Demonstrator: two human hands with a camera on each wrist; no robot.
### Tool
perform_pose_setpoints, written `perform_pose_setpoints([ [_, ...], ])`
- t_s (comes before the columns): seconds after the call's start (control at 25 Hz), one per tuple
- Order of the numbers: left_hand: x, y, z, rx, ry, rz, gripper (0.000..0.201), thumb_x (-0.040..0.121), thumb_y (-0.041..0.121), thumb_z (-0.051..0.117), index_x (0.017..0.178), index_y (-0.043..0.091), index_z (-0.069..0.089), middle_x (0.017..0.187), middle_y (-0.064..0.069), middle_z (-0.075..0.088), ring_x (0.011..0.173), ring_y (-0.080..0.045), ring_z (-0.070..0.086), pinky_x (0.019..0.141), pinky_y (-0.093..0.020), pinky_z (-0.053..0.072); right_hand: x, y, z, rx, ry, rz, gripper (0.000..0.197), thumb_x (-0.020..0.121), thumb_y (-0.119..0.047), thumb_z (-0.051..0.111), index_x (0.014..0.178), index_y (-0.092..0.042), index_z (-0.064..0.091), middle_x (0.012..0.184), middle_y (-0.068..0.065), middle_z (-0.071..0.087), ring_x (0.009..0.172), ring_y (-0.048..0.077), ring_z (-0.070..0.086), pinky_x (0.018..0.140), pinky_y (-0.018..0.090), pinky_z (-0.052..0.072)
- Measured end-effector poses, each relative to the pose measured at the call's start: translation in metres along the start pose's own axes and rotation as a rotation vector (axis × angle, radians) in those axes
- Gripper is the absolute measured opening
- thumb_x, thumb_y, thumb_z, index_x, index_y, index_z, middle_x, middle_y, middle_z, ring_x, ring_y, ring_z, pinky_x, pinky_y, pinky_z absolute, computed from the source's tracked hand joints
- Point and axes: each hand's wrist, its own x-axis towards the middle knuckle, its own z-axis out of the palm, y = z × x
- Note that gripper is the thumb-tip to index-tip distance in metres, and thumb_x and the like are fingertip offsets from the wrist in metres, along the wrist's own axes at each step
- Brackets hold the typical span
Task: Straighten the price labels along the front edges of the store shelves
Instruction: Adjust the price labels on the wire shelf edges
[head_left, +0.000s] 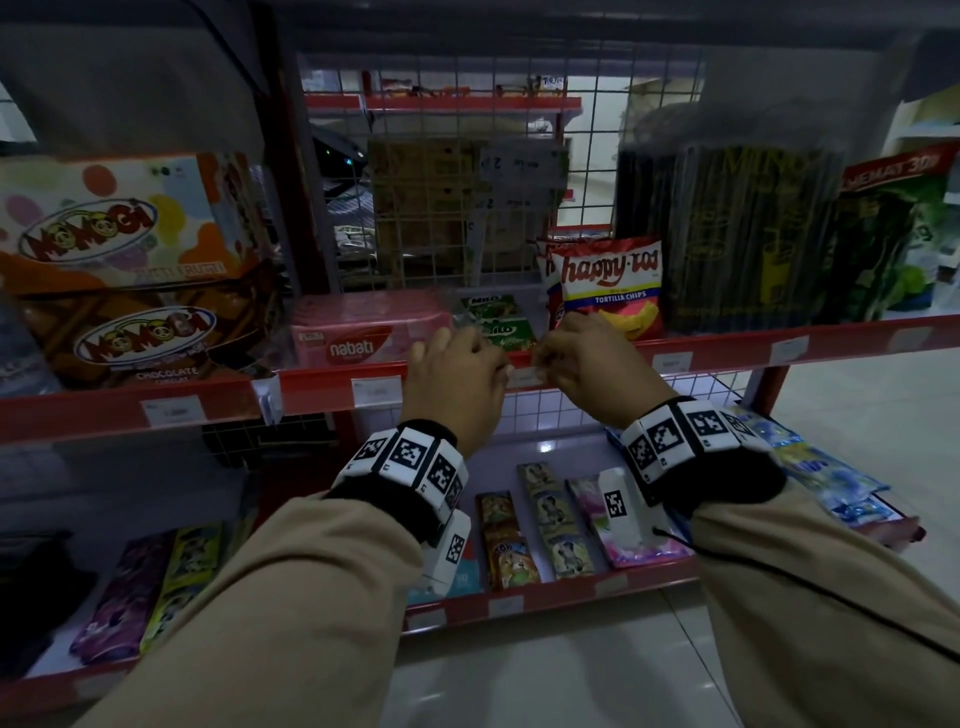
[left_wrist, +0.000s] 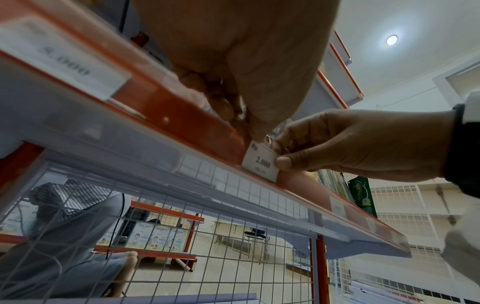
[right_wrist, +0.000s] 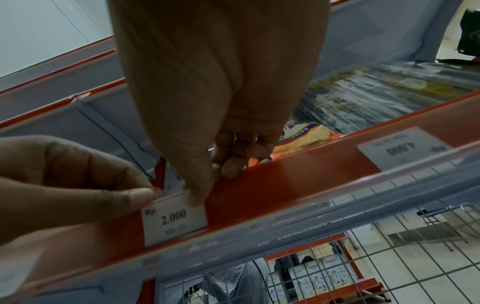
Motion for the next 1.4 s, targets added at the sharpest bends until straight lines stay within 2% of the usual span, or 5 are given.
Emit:
perform_pose_setpoints([
  [0.4, 0.001, -0.001, 0.000, 0.004, -0.020, -0.001, 0.022, 0.096, 0.036, 0.044, 0.107, 0.023, 0.058, 0.109, 0.000, 0.056, 0.104, -0.025, 0.045, 0.088, -0.039, 0.029, -0.001, 0.001, -0.001, 0.010, -0.004, -0.006, 0.013, 0.086, -0.016, 0.065, 0.100, -0.014, 0.066, 0.102, 0.007, 0.057, 0.095, 0.024, 0.045, 0.076, 0.028, 0.032],
  [0.72, 0.002, -0.002, 0.001, -0.008, -0.009, -0.003, 0.020, 0.096, 0.036, 0.046, 0.104, 0.024, 0.060, 0.107, 0.000, 0.058, 0.103, -0.025, 0.046, 0.086, -0.038, 0.027, -0.004, 0.001, 0.004, 0.061, 0.066, 0.013, 0.015, 0.083, -0.014, 0.068, 0.097, -0.012, 0.063, 0.097, 0.007, 0.058, 0.093, 0.026, 0.047, 0.078, 0.036, 0.040],
  [0.92, -0.002, -0.003, 0.002, 0.005, 0.056, 0.027, 0.008, 0.091, 0.023, 0.054, 0.098, 0.023, 0.058, 0.102, 0.001, 0.059, 0.096, -0.026, 0.048, 0.081, -0.037, 0.028, -0.008, -0.002, 0.010, 0.071, 0.140, 0.028, 0.014, 0.081, -0.011, 0.068, 0.094, -0.011, 0.063, 0.099, 0.009, 0.057, 0.096, 0.028, 0.046, 0.078, 0.039, 0.041],
  [1.16, -0.006, -0.004, 0.001, 0.032, 0.097, 0.037, 0.011, 0.085, 0.012, 0.056, 0.092, 0.019, 0.060, 0.101, -0.004, 0.054, 0.093, -0.027, 0.047, 0.078, -0.036, 0.028, -0.015, -0.006, 0.013, 0.001, 0.229, 0.033, 0.013, 0.081, -0.011, 0.066, 0.093, -0.010, 0.062, 0.100, 0.010, 0.057, 0.097, 0.031, 0.044, 0.076, 0.039, 0.040],
  [1.4, -0.018, -0.005, 0.001, 0.110, 0.090, 0.074, 0.035, 0.085, 0.016, 0.058, 0.119, 0.022, 0.059, 0.117, -0.002, 0.052, 0.107, -0.027, 0.044, 0.086, -0.038, 0.031, -0.027, -0.006, 0.022, -0.054, 0.319, -0.007, 0.024, 0.078, -0.002, 0.060, 0.102, -0.006, 0.063, 0.103, 0.014, 0.057, 0.097, 0.034, 0.047, 0.073, 0.042, 0.045],
])
